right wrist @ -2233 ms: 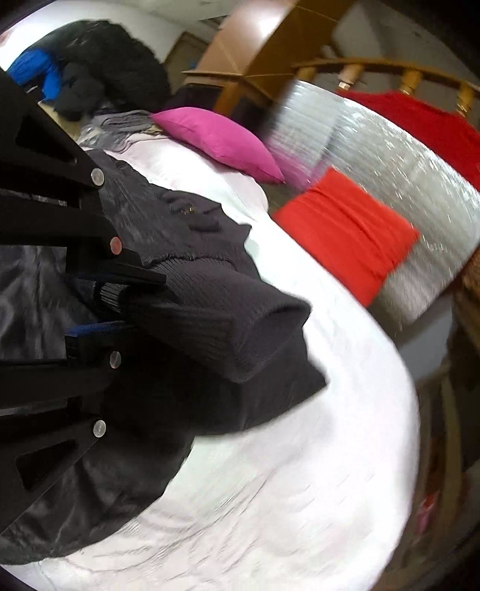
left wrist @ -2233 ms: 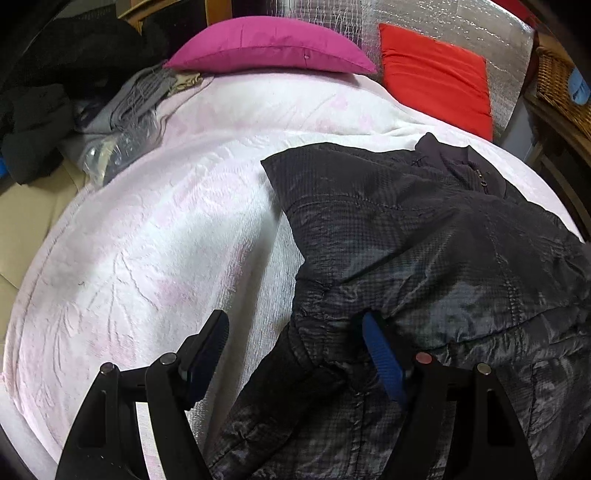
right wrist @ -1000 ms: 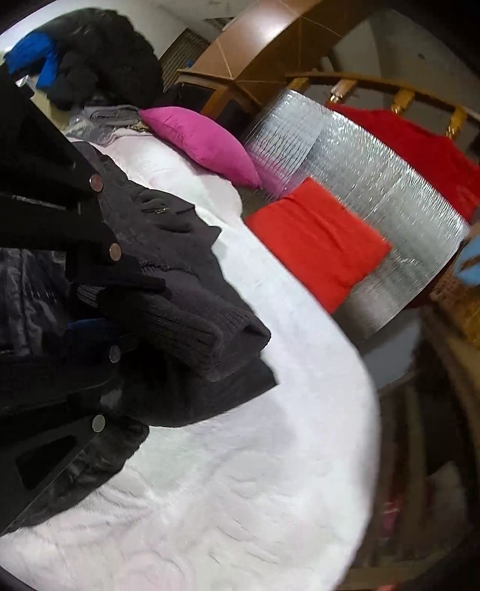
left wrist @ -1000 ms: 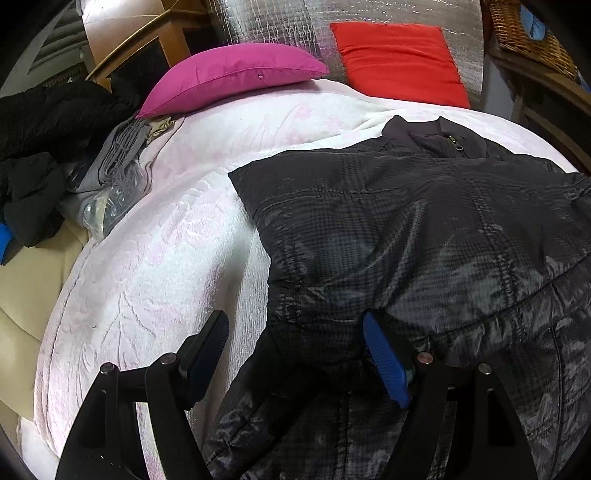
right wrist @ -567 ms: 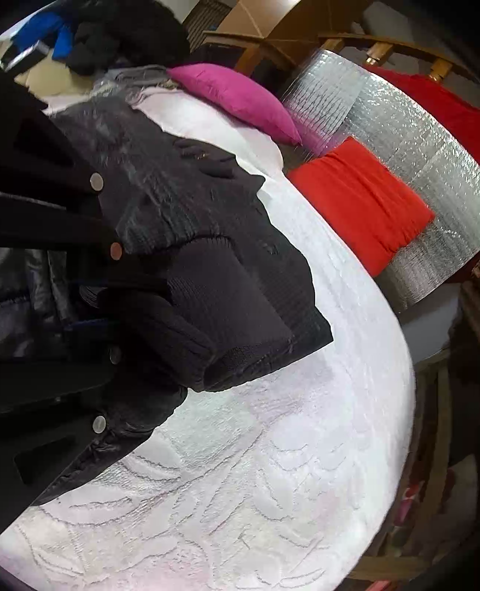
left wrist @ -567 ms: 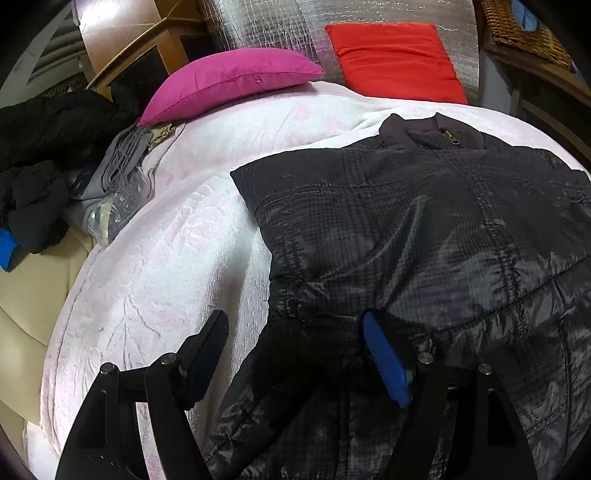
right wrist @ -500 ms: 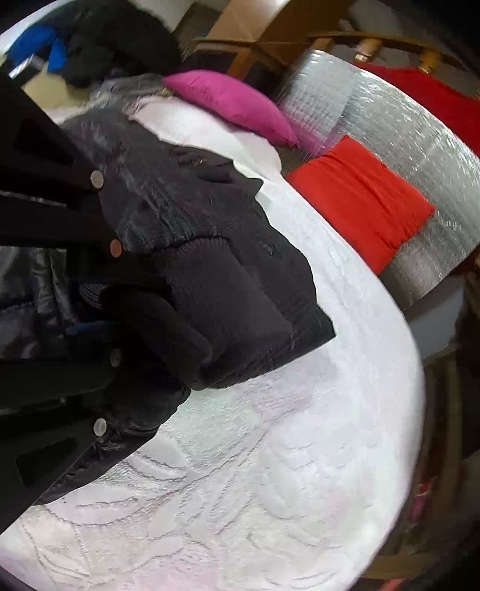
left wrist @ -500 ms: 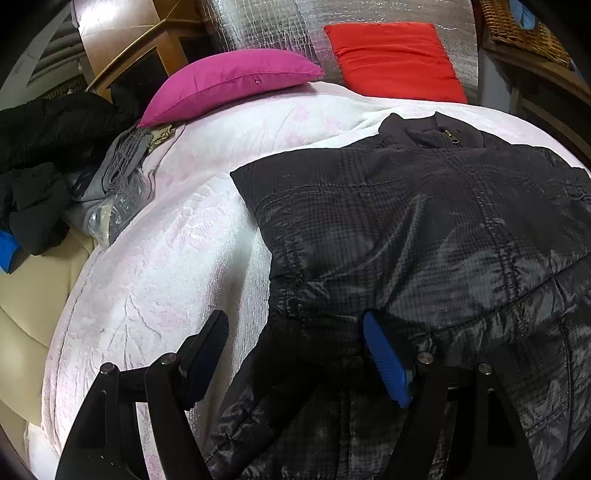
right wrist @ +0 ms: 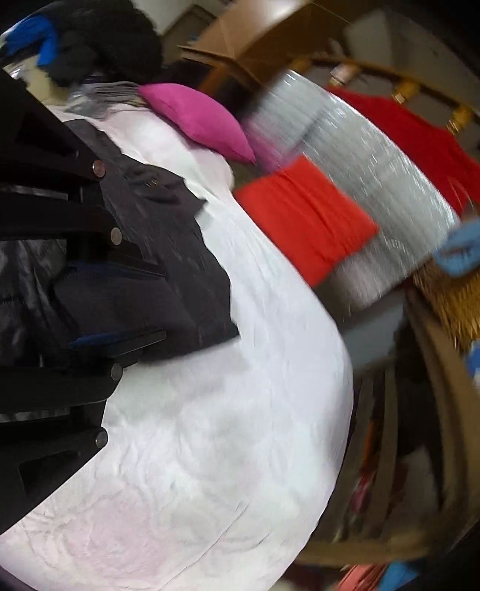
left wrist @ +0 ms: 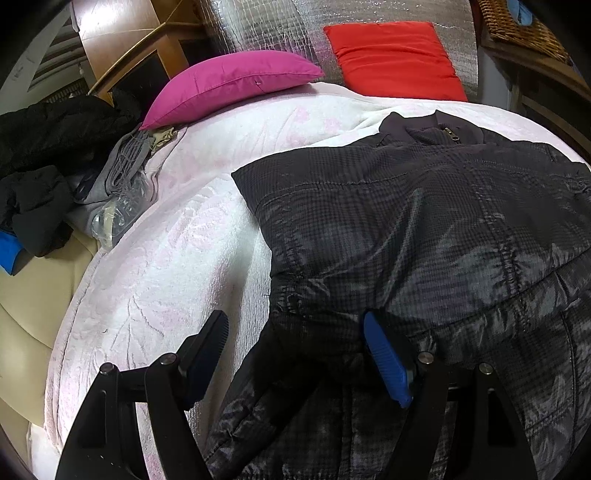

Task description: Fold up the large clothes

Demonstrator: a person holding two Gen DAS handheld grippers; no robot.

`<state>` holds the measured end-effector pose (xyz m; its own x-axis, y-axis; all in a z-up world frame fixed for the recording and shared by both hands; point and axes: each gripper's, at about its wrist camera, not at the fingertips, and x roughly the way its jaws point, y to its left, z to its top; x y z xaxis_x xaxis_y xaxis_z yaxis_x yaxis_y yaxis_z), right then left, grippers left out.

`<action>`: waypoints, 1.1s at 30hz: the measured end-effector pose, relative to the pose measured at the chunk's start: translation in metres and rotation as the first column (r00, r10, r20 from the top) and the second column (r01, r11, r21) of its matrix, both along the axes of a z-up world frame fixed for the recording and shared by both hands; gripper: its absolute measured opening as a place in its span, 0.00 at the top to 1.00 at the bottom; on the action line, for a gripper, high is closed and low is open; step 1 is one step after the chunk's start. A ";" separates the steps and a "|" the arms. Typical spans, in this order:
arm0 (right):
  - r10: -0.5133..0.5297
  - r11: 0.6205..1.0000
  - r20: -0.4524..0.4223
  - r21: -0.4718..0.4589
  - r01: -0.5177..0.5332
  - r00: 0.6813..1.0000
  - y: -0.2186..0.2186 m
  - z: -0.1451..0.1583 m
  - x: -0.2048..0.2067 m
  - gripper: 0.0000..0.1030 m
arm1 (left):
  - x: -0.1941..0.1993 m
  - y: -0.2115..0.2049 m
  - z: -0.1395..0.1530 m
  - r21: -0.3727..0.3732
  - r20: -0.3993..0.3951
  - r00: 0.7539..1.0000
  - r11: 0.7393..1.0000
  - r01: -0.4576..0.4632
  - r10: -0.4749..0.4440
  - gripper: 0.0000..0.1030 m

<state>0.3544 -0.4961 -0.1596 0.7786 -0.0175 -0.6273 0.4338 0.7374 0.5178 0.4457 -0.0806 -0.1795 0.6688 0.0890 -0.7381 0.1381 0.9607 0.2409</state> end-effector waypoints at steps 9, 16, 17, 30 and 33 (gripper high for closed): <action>0.145 0.988 -0.175 -0.021 -0.151 0.974 0.038 -0.039 0.037 0.30 | 0.001 0.003 0.002 -0.022 -0.005 1.000 1.000 0.001 -0.001 0.26; 0.153 0.984 -0.190 -0.066 -0.168 0.970 0.045 -0.036 0.035 0.30 | -0.008 0.031 0.031 -0.065 0.088 0.989 0.991 -0.117 0.122 0.26; 0.152 0.985 -0.186 -0.051 -0.164 0.971 0.042 -0.038 0.034 0.30 | -0.011 0.038 0.036 -0.082 0.105 0.983 0.987 -0.141 0.149 0.26; 0.140 0.979 -0.211 -0.115 -0.167 0.967 0.049 -0.039 0.041 0.30 | -0.021 0.078 0.058 -0.149 0.178 0.944 0.955 -0.255 0.279 0.26; 0.138 0.980 -0.204 -0.114 -0.163 0.969 0.050 -0.038 0.040 0.30 | -0.023 0.078 0.058 -0.151 0.179 0.943 0.955 -0.255 0.280 0.26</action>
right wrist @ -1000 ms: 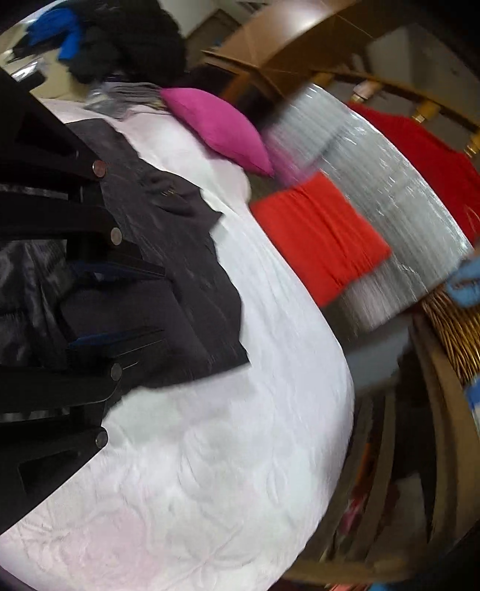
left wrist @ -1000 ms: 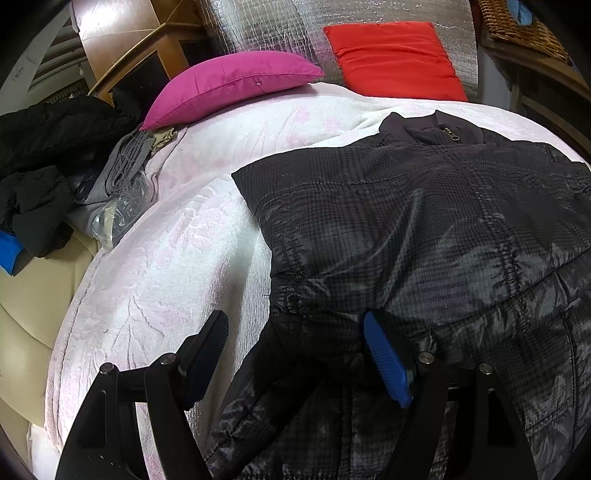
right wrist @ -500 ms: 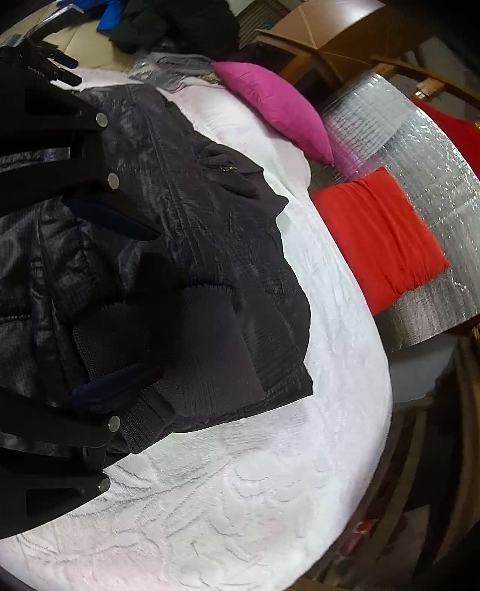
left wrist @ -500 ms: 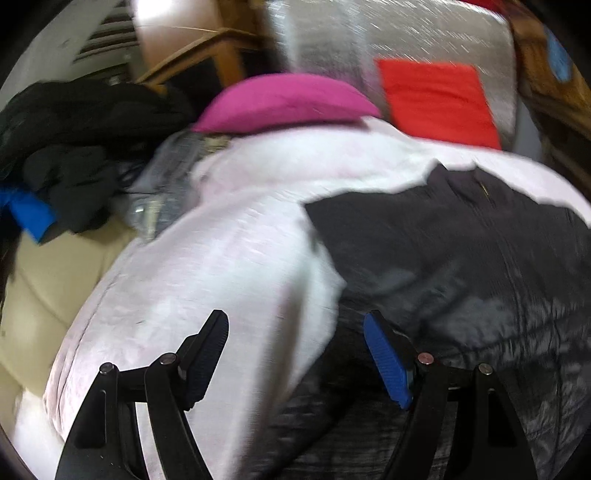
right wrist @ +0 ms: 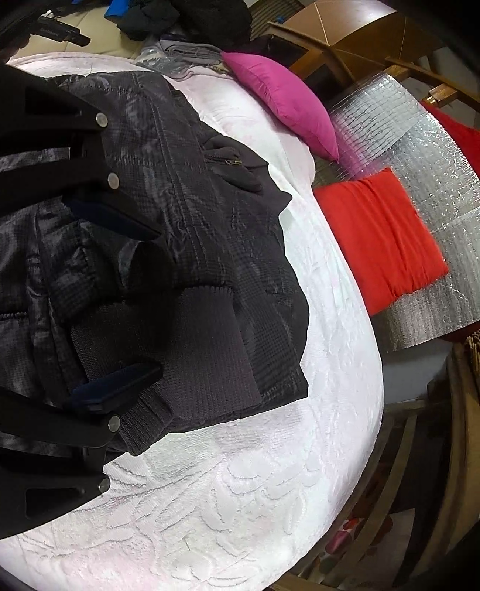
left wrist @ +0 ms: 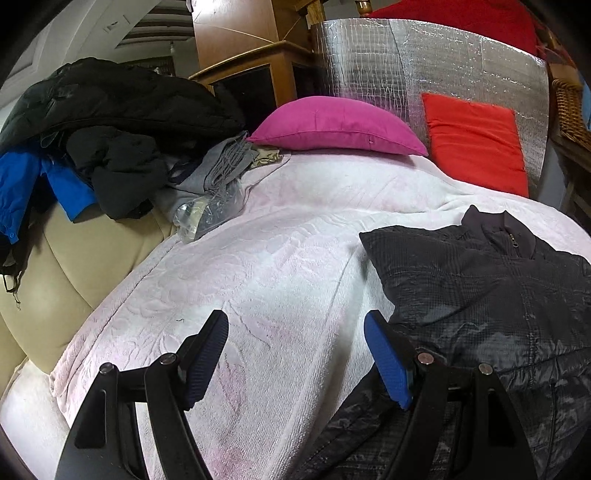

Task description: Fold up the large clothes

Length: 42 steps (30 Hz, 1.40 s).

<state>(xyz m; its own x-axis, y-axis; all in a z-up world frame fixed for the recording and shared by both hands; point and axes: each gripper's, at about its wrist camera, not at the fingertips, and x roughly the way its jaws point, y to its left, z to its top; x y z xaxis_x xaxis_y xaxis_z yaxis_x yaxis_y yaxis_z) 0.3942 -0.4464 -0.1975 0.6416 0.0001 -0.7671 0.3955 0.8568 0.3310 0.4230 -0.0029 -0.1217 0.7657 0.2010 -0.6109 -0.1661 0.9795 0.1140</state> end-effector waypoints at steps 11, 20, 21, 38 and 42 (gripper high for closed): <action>-0.020 1.000 0.173 -0.008 0.022 0.985 -0.001 0.031 -0.017 0.30 | 0.001 -0.004 -0.002 0.003 -0.007 1.000 1.000 0.004 -0.004 0.26; -0.020 0.999 0.015 0.036 0.019 1.000 -0.008 0.000 -0.001 0.31 | 0.006 -0.015 -0.006 0.005 -0.020 1.000 1.000 0.020 -0.020 0.26; -0.021 0.999 0.030 0.039 0.020 0.999 -0.008 0.002 -0.003 0.31 | 0.007 -0.016 -0.006 0.003 -0.022 1.000 1.000 0.022 -0.022 0.26; -0.043 0.994 0.051 0.100 0.037 0.998 -0.022 -0.004 0.003 0.30 | 0.052 -0.048 -0.050 -0.035 -0.215 0.967 0.990 0.135 -0.139 0.26; -0.055 0.989 0.168 0.145 0.030 0.984 -0.031 0.011 -0.004 0.30 | 0.055 -0.053 -0.054 -0.001 -0.216 0.967 0.990 0.139 -0.136 0.26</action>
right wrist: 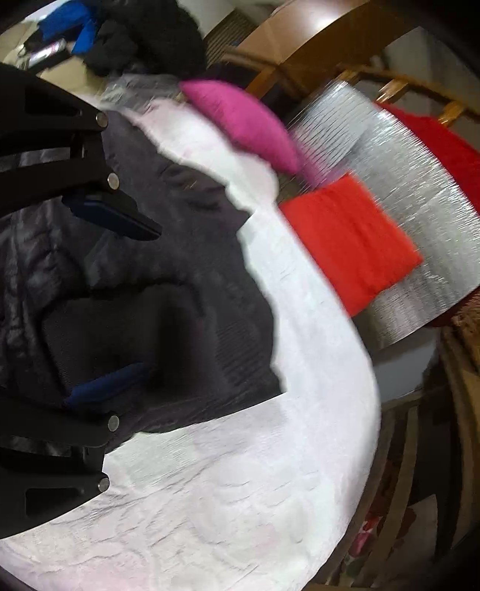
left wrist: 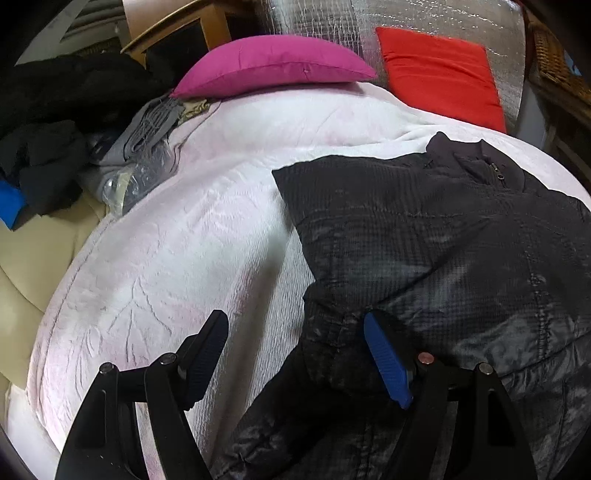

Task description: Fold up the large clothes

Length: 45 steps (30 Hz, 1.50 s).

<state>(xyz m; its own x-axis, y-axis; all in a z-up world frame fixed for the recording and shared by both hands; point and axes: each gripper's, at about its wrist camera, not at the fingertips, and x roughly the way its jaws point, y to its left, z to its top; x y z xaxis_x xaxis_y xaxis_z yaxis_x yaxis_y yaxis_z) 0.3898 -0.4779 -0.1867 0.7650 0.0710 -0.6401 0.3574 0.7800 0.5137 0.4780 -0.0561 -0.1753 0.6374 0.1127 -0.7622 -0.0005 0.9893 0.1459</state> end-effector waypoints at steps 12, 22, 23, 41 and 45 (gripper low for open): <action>-0.075 0.982 -0.073 0.166 0.087 0.994 -0.041 -0.024 0.012 0.31 | 0.001 0.004 0.005 -0.011 -0.001 1.000 1.000 -0.021 0.021 0.26; 0.139 0.988 -0.049 0.079 -0.134 0.989 0.020 0.004 0.001 0.31 | -0.010 -0.004 0.002 0.030 -0.058 0.997 0.999 0.043 -0.042 0.26; 0.146 0.988 -0.089 0.071 -0.140 0.985 0.024 -0.002 0.003 0.32 | -0.013 -0.006 0.002 0.044 -0.057 0.997 0.998 0.050 -0.047 0.26; 0.157 0.986 -0.060 -0.054 -0.160 0.986 0.023 0.014 -0.163 0.31 | -0.117 0.057 0.046 -0.048 0.035 0.995 0.994 0.097 -0.096 0.26; 0.152 0.988 -0.080 -0.001 -0.152 0.985 0.020 0.001 -0.211 0.31 | -0.167 0.073 0.032 -0.079 0.030 0.992 0.989 0.124 -0.122 0.26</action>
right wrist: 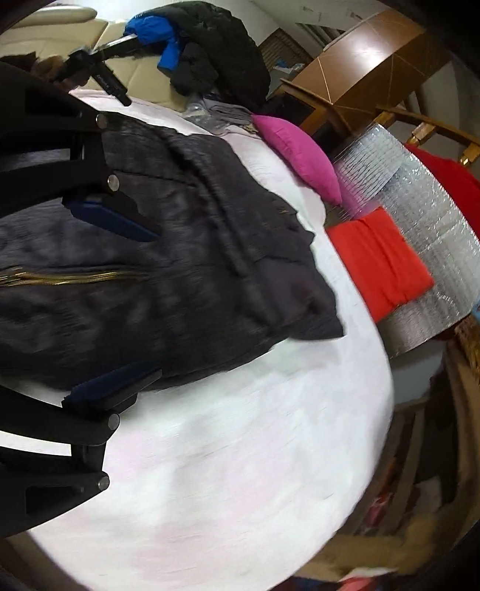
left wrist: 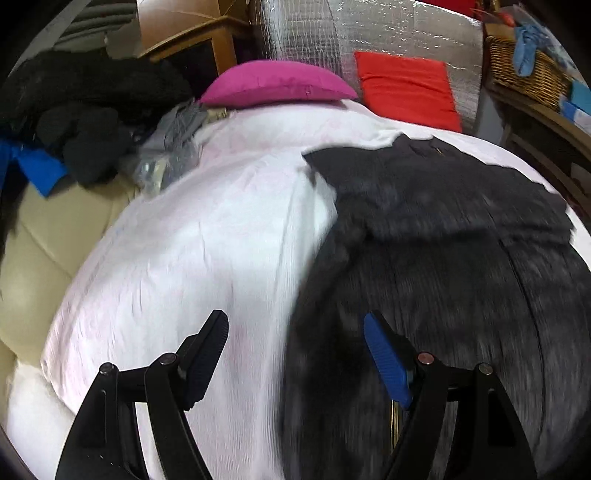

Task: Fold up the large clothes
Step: 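Grasp the jacket hem with both grippers and lift it toward the collar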

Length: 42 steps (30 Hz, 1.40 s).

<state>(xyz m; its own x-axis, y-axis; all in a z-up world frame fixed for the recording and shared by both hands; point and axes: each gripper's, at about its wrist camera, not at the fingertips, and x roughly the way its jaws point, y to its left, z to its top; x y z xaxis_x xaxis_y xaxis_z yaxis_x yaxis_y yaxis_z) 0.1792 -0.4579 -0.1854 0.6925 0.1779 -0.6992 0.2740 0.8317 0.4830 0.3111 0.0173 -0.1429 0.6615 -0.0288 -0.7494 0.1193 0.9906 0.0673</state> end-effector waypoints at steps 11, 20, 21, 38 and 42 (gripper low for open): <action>0.094 0.995 -0.158 -0.020 -0.099 0.983 0.050 -0.028 -0.070 0.31 | -0.090 0.007 -0.048 -0.123 -0.186 0.978 0.990 0.067 -0.090 0.26; 0.125 0.990 -0.288 -0.021 -0.137 0.950 0.068 -0.061 -0.082 0.31 | -0.114 -0.008 -0.070 -0.180 -0.300 0.946 0.981 0.072 -0.124 0.26; 0.119 0.991 -0.294 -0.026 -0.133 0.948 0.069 -0.063 -0.081 0.31 | -0.115 -0.010 -0.071 -0.192 -0.303 0.944 0.978 0.076 -0.133 0.26; 0.202 0.979 -0.140 -0.006 -0.205 0.969 0.077 -0.034 -0.097 0.70 | -0.105 0.014 -0.070 -0.319 -0.302 0.945 0.947 0.022 -0.124 0.60; 0.182 0.983 -0.223 0.030 -0.180 0.958 0.069 -0.047 -0.091 0.69 | -0.105 0.020 -0.074 -0.345 -0.324 0.938 0.938 0.000 -0.120 0.45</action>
